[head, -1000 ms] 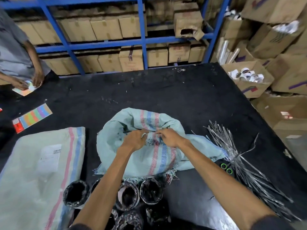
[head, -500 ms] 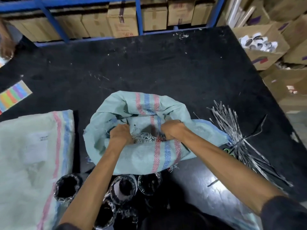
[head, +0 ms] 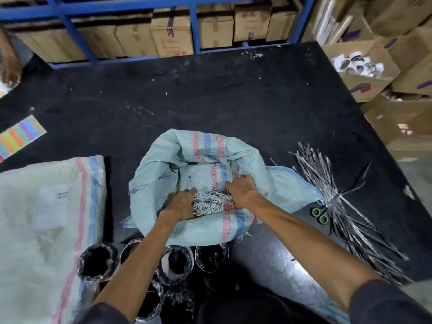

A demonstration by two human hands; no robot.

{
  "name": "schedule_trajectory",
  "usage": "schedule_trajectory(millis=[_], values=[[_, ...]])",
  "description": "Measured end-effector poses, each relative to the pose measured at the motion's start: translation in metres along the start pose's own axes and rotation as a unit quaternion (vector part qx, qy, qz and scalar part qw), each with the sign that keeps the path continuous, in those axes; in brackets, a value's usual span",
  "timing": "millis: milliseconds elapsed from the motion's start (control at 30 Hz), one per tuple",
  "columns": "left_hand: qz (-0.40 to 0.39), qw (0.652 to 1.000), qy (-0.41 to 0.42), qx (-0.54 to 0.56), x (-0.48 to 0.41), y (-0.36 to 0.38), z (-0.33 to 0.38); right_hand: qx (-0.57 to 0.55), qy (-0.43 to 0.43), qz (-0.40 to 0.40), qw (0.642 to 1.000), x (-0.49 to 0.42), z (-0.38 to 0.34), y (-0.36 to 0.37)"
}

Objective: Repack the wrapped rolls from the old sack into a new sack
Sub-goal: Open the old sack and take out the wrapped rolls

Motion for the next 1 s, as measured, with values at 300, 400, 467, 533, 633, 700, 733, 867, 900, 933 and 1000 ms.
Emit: schedule_trajectory(millis=[300,400,467,533,633,700,733,867,900,933,1000], values=[[0.223,0.952,-0.045,0.203,0.011,-0.064,-0.011,-0.263,0.085,0.185,0.943,-0.001,0.053,-0.045],[0.311,0.912,-0.021,0.268,0.022,-0.075,-0.013,-0.335,0.110,0.267,0.897,0.004,0.061,-0.051],[0.341,0.888,-0.017,0.308,0.026,-0.074,-0.014,-0.382,0.108,0.315,0.862,0.009,0.063,-0.049],[0.317,0.880,-0.030,0.351,0.023,-0.062,-0.015,-0.382,0.101,0.342,0.853,0.013,0.060,-0.046],[0.215,0.884,-0.104,0.402,0.009,-0.029,-0.024,-0.351,0.080,0.322,0.876,0.013,0.050,-0.038],[0.102,0.916,-0.128,0.366,0.001,-0.013,-0.025,-0.361,0.032,0.267,0.893,0.008,0.045,-0.032],[0.030,0.940,-0.128,0.315,0.000,-0.008,-0.022,-0.375,0.000,0.230,0.898,0.005,0.043,-0.031],[-0.126,0.971,-0.063,0.191,0.011,-0.027,-0.009,-0.391,-0.089,0.039,0.915,-0.002,0.045,-0.028],[-0.134,0.966,-0.047,0.218,0.011,-0.039,-0.005,-0.380,-0.102,-0.004,0.919,-0.004,0.048,-0.030],[-0.131,0.961,-0.037,0.239,0.009,-0.051,-0.004,-0.375,-0.114,-0.039,0.919,-0.004,0.051,-0.035],[-0.091,0.957,-0.025,0.274,0.002,-0.079,0.001,-0.381,-0.135,-0.094,0.910,-0.006,0.057,-0.044]])
Point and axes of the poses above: each hand's wrist, its own x-axis away from the middle knuckle, its own y-axis out of the palm, z = x × y, the point moved 9 cm from there along -x, towards the middle knuckle, and after that the axes turned 2 degrees about x, right-handed, at the moved point
